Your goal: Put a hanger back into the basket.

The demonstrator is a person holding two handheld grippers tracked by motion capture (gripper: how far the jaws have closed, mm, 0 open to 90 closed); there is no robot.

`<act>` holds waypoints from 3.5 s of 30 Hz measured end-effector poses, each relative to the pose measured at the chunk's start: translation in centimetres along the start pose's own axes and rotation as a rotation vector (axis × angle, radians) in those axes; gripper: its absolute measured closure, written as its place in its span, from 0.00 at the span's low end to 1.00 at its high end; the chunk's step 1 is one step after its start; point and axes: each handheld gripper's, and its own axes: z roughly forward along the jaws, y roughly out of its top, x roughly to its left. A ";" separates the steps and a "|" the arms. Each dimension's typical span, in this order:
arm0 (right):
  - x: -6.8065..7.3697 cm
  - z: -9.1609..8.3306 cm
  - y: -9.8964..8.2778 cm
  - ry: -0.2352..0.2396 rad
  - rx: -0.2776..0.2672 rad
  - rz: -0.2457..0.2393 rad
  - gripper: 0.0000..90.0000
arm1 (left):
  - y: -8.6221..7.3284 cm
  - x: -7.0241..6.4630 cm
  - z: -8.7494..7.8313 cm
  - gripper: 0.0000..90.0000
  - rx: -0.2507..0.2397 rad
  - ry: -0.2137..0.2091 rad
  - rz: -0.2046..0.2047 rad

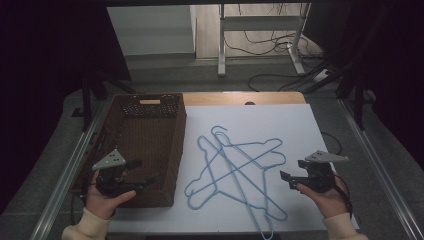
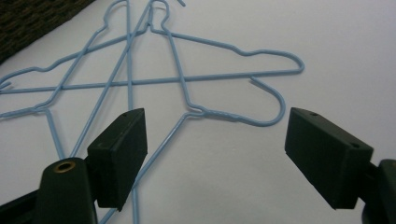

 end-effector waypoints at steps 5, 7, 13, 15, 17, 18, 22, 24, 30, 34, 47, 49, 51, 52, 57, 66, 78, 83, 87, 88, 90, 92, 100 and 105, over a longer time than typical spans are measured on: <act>0.0 0.5 0.1 0.001 0.020 0.005 0.25 | 0.0 0.1 0.0 0.19 0.003 -0.001 0.000; 0.0 0.8 0.2 -0.002 0.031 0.003 0.26 | 0.0 0.2 0.0 0.19 0.003 -0.001 -0.001; 0.5 1.6 0.6 -0.008 0.056 -0.015 0.26 | 0.0 0.1 -0.1 0.19 -0.001 0.003 -0.001; 0.7 2.0 0.8 -0.010 0.066 -0.022 0.27 | 0.0 0.1 -0.2 0.19 -0.001 0.001 0.003; 0.7 2.1 0.9 -0.011 0.070 -0.022 0.27 | 0.0 0.1 -0.2 0.19 -0.001 0.001 0.003; 0.7 2.2 1.0 -0.013 0.074 -0.022 0.27 | 0.0 0.1 -0.2 0.19 -0.001 0.001 0.003; 0.9 2.9 1.3 -0.022 0.098 -0.020 0.29 | 0.0 0.1 -0.3 0.19 -0.004 0.003 0.001; 1.1 3.1 1.3 -0.028 0.116 -0.011 0.29 | 0.0 0.1 -0.3 0.19 -0.006 0.003 0.000; 1.7 4.1 1.3 -0.034 0.164 0.012 0.31 | 0.1 0.1 -0.4 0.19 -0.007 0.003 0.002; 2.2 5.1 1.2 -0.030 0.207 0.027 0.32 | 0.1 0.1 -0.4 0.19 -0.008 0.002 0.004; 3.5 8.1 1.4 -0.054 0.334 0.082 0.40 | 0.1 0.1 -0.4 0.19 -0.009 0.002 0.004; 3.7 8.6 1.3 -0.063 0.352 0.087 0.42 | 0.1 0.0 -0.4 0.19 -0.009 0.002 0.005; 3.9 8.9 1.3 -0.074 0.367 0.087 0.44 | 0.1 0.0 -0.4 0.19 -0.010 0.002 0.004; 3.9 8.9 1.3 -0.074 0.367 0.087 0.44 | 0.2 0.0 -0.4 0.19 -0.010 0.002 0.004; 4.6 9.7 1.3 -0.094 0.405 0.075 0.47 | 0.1 0.0 -0.4 0.19 -0.011 0.002 0.005; 5.3 10.2 1.4 -0.140 0.448 0.058 0.58 | 0.2 0.1 -0.5 0.19 -0.011 0.004 0.007; 5.0 10.2 1.9 -0.142 0.487 0.103 0.82 | 0.1 0.1 -0.6 0.19 -0.010 0.009 0.004; 4.8 10.3 2.0 -0.147 0.497 0.110 0.86 | 0.1 0.0 -0.5 0.19 -0.009 0.008 0.006; 4.4 10.2 2.1 -0.134 0.498 0.139 0.90 | 0.1 0.1 -0.5 0.19 -0.007 0.008 0.005; 4.3 10.2 2.1 -0.134 0.497 0.143 0.93 | 0.1 0.1 -0.4 0.19 -0.006 0.008 0.006; 3.9 10.1 2.0 -0.123 0.492 0.151 0.96 | 0.1 0.0 -0.5 0.19 -0.006 0.007 0.008; 3.8 10.0 2.0 -0.118 0.488 0.164 0.96 | 0.1 0.0 -0.5 0.19 -0.008 0.008 0.009; 1.9 9.0 1.9 -0.027 0.457 0.196 0.96 | 0.1 0.0 -0.5 0.19 -0.008 0.007 0.007; 0.9 8.0 2.1 0.058 0.395 0.240 0.96 | 0.2 0.0 -0.4 0.19 -0.010 0.006 0.010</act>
